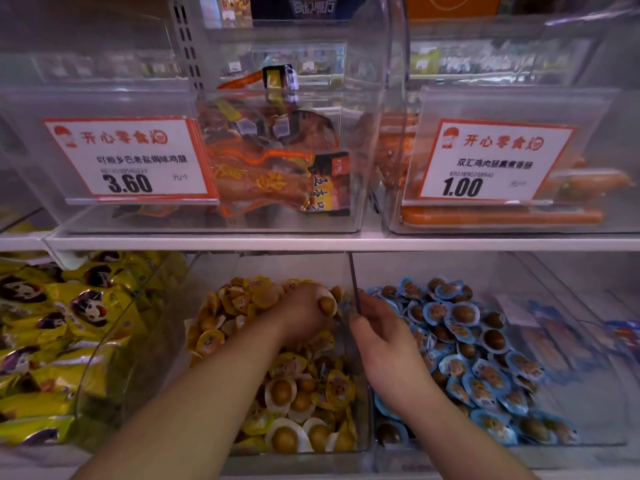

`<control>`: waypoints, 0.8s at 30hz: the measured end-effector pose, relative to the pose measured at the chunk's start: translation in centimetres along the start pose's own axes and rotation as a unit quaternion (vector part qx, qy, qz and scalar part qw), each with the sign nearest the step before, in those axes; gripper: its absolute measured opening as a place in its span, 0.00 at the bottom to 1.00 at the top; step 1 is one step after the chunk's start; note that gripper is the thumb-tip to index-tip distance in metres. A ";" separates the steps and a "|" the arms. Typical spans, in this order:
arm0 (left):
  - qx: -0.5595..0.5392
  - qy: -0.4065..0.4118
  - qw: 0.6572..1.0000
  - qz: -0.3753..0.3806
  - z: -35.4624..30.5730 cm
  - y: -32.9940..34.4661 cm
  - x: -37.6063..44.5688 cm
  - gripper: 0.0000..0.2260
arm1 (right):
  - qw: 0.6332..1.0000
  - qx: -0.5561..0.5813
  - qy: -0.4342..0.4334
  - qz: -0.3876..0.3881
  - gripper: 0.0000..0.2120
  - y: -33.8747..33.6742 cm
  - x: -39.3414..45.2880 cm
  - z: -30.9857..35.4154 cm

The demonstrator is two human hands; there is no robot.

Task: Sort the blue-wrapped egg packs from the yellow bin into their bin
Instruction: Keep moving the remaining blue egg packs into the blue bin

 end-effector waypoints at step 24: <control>-0.702 0.050 0.693 -0.157 0.6 -0.6 -16.9 0.17 | 0.960 0.228 0.095 0.129 0.12 9.0 -1.0 5.6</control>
Point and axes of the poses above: each hand's wrist, its own x-axis towards the middle knuckle, its own y-axis out of the palm, z = x × y, the point moved 1 cm from there along x, towards the middle knuckle, and after that the axes turned 13 degrees about z, right-handed, at the moved point
